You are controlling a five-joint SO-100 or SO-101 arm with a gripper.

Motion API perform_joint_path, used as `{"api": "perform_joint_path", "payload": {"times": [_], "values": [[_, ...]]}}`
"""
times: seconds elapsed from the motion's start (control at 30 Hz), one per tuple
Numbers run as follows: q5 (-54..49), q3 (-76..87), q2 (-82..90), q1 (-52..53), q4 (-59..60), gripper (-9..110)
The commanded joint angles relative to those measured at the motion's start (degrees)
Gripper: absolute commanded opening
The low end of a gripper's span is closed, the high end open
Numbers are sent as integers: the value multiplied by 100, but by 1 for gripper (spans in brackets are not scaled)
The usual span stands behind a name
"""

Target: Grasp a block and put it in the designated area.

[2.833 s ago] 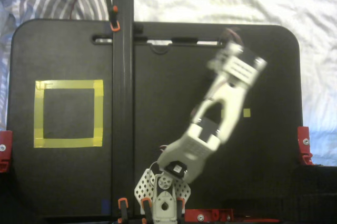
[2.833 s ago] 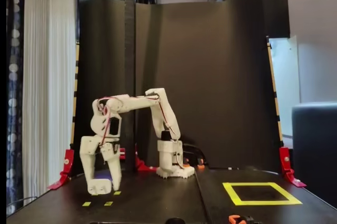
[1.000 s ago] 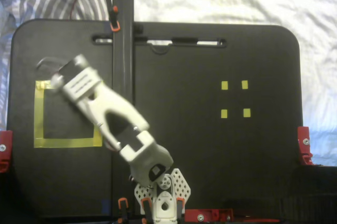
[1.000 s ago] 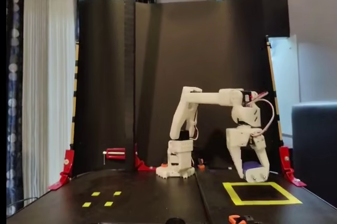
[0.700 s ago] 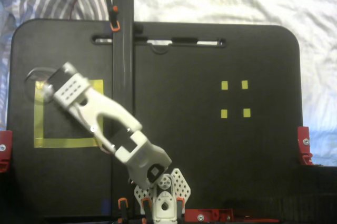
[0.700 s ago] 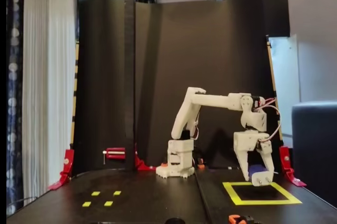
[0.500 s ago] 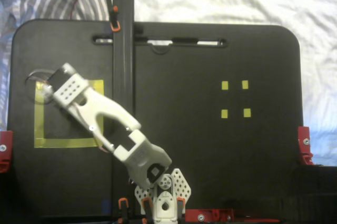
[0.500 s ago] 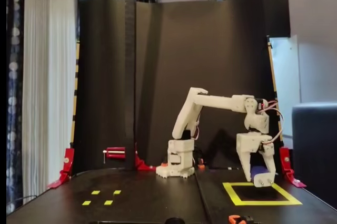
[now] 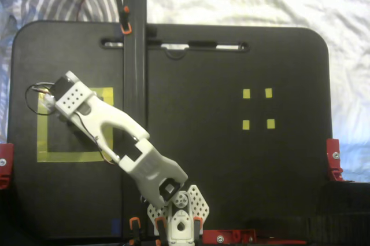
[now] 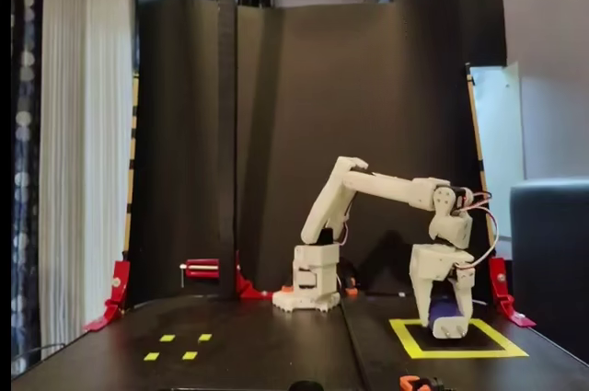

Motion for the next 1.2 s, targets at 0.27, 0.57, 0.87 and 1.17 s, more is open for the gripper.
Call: {"api": "perform_joint_path", "payload": {"times": [0.27, 0.57, 0.87, 1.17], "values": [[-9, -149, -97, -79, 62, 21], [-35, -149, -70, -79, 132, 21], [-176, -158, 79, -44, 281, 27], [-299, -167, 149, 0, 343, 34]]}}
